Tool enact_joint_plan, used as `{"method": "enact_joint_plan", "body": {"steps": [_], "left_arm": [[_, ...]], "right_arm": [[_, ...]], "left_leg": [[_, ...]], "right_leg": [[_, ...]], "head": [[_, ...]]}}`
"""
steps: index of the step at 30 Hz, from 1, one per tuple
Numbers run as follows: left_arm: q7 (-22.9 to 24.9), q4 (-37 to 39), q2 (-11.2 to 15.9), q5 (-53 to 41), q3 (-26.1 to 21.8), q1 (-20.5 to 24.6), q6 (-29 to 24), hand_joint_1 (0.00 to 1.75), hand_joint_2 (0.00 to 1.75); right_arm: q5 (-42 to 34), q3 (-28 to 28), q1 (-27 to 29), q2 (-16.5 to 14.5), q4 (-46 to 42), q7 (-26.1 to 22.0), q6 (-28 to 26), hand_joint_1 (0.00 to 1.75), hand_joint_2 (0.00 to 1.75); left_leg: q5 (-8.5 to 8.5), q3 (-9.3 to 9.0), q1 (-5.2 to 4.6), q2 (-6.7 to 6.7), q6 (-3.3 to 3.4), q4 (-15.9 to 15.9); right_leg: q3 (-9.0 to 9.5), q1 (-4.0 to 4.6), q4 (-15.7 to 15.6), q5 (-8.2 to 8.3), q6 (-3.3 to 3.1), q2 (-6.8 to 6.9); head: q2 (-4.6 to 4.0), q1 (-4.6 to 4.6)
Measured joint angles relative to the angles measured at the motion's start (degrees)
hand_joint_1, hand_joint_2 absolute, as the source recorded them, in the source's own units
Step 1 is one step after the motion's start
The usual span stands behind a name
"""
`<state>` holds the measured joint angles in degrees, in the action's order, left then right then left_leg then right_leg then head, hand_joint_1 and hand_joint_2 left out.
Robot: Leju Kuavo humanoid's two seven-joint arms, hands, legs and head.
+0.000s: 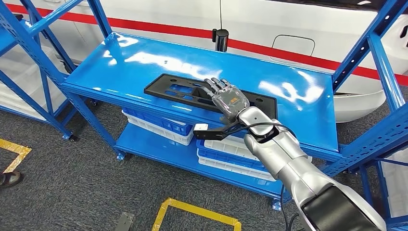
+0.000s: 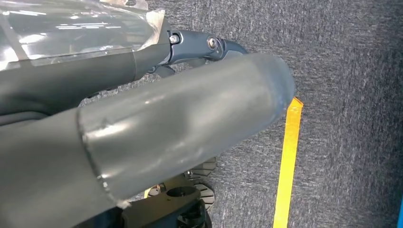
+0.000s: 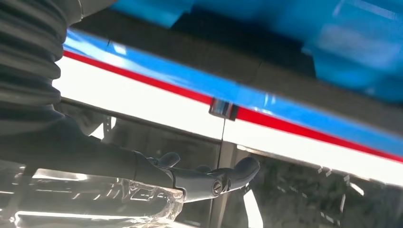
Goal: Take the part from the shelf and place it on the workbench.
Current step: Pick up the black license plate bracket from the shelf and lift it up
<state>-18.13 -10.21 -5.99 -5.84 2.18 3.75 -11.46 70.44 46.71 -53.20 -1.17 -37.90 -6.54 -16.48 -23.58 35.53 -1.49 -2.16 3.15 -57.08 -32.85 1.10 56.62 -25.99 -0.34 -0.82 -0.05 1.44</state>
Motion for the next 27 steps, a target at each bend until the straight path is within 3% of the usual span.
{"method": "enact_joint_plan", "body": {"steps": [11, 12, 15, 17, 20, 24, 27], "left_arm": [[-0.4, 0.0, -0.1, 0.8, -1.0, 0.0, 0.8, 0.0, 0.0], [-0.6, 0.0, -0.1, 0.9, -1.1, 0.0, 0.9, 0.0, 0.0], [-1.9, 0.0, -0.1, 1.0, -1.6, 0.0, 0.9, 0.0, 0.0], [-3.1, 0.0, -0.2, 1.0, -1.8, 0.0, 0.4, 0.0, 0.0], [-7.4, 0.0, -0.3, 1.5, -2.5, 0.0, -1.8, 0.0, 0.0], [-15.0, 0.0, -0.7, 1.7, -3.5, 0.0, -6.6, 0.0, 1.75], [-17.0, 0.0, -1.0, 1.7, -4.1, 0.0, -6.8, 0.0, 1.75]], "right_arm": [[1.9, 0.4, -2.7, -2.4, 6.6, 5.4, -0.1, 0.0, 1.75], [2.0, 0.4, -3.1, -2.5, 7.1, 5.8, -0.3, 0.34, 1.75], [2.9, 0.3, -3.7, -2.6, 8.3, 7.4, -1.3, 1.6, 1.75], [3.4, 0.1, -4.1, -2.5, 9.0, 8.2, -2.1, 1.72, 1.75], [3.9, -0.5, -4.8, -2.0, 9.8, 9.0, -2.6, 1.7, 1.75], [4.0, -1.9, -5.4, -0.8, 10.4, 8.1, -2.9, 1.6, 1.75], [3.9, -2.7, -5.6, -0.3, 10.6, 6.9, -3.5, 1.65, 1.75]], "left_leg": [[0.0, 0.01, -0.03, 0.0, 0.0, 0.0], [0.0, 0.01, -0.04, 0.0, 0.0, 0.0], [0.0, 0.01, -0.05, 0.0, 0.0, 0.0], [0.0, 0.0, -0.06, 0.0, 0.0, 0.0], [0.0, 0.0, -0.06, 0.0, 0.01, 0.0], [0.0, 0.0, -0.07, 0.0, 0.01, 0.0], [0.0, 0.0, -0.08, 0.0, 0.01, 0.0]], "right_leg": [[0.0, -0.05, 0.0, 0.0, 0.0, 0.0], [0.0, -0.05, 0.0, 0.0, 0.0, 0.0], [0.0, -0.06, 0.0, 0.0, 0.0, 0.0], [0.0, -0.07, 0.0, 0.0, 0.01, 0.0], [0.0, -0.07, 0.0, 0.0, 0.01, 0.0], [0.01, -0.07, 0.0, 0.01, 0.01, 0.0], [0.0, -0.07, 0.0, 0.01, 0.01, 0.0]], "head": [[0.0, 0.0], [0.01, 0.01], [0.0, 0.01], [-0.01, 0.01], [0.0, 0.0], [0.0, 0.0], [0.0, 0.0]]}}
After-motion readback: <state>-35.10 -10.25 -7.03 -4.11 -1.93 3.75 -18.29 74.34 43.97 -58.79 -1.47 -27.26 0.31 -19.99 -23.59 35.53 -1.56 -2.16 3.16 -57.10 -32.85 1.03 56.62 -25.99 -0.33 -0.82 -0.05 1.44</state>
